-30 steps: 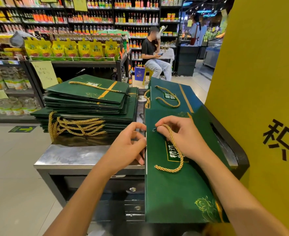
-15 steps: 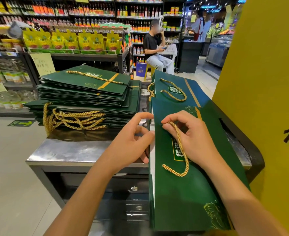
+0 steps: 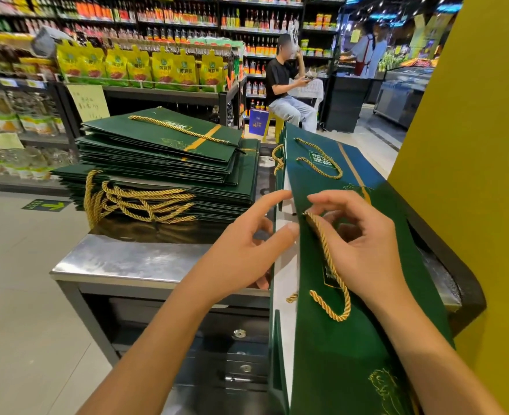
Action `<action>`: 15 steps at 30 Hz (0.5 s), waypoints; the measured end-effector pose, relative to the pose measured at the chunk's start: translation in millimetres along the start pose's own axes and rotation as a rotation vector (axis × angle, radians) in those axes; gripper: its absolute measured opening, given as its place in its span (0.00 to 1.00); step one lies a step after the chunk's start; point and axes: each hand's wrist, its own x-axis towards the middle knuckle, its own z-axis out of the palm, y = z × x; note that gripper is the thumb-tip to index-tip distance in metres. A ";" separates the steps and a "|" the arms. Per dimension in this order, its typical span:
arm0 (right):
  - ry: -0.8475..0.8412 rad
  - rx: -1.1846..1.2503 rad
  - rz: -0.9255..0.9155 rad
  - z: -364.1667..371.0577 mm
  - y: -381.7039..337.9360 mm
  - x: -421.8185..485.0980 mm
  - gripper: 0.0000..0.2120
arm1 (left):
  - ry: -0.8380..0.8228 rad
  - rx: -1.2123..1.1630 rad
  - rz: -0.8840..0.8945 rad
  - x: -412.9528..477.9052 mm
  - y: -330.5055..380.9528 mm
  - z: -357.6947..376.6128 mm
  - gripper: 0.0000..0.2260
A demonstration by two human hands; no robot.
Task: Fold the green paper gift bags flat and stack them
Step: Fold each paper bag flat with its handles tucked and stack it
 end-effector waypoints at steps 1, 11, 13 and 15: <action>-0.025 -0.058 -0.065 -0.4 -1.3 -1.0 0.18 | -0.001 0.002 0.005 0.0 0.1 0.2 0.20; -0.147 -0.259 -0.241 0.6 2.1 0.6 0.23 | 0.056 0.083 0.069 3.0 -10.0 4.3 0.17; -0.135 -0.242 -0.252 0.5 0.6 1.6 0.21 | 0.062 0.070 0.092 2.9 -11.4 6.9 0.17; -0.128 -0.241 -0.256 1.3 -0.4 1.4 0.21 | 0.084 0.064 0.120 3.3 -11.3 9.1 0.15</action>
